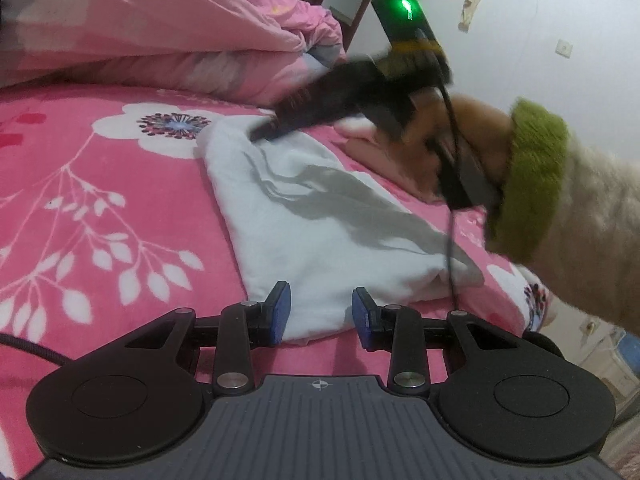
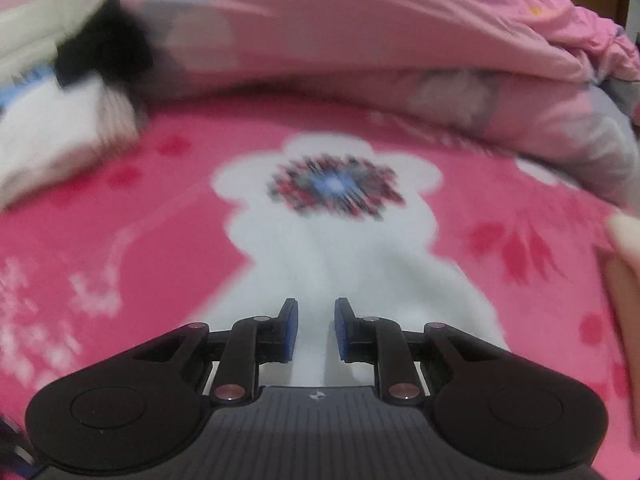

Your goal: Fold clothes

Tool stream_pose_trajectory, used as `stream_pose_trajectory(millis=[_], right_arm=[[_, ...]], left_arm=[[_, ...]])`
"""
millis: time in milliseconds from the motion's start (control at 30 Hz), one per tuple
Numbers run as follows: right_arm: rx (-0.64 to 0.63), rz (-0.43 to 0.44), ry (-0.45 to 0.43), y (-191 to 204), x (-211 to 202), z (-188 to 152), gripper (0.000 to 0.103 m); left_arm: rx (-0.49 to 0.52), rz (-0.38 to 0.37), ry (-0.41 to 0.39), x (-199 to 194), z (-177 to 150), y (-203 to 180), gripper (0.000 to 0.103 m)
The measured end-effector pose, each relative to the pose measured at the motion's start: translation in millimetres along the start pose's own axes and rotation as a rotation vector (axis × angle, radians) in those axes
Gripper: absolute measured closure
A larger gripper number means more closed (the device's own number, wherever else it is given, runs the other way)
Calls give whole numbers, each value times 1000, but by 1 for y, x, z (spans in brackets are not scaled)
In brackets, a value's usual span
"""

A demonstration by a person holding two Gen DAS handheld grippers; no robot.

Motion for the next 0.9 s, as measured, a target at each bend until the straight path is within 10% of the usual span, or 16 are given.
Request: stream_pose_trajectory(millis=[233, 667, 900], right_arm=[[178, -14, 57, -28, 67, 7, 83], [319, 43, 60, -27, 68, 12, 83], [333, 5, -69, -39, -59, 24, 81]], left_arm=[[24, 5, -25, -1, -2, -2, 69], [-15, -35, -60, -8, -6, 3, 69], [-46, -47, -58, -6, -4, 8, 69]])
Point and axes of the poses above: each gripper's, at about its wrist camera, not at the fingertips, and x roughly the way its jaws point, y to its left, z to its top, the point moved 6 cm from there along x, roughly the way its jaws point, and after that the axes turned 8 degrees about -y, right-handed, at the moved point
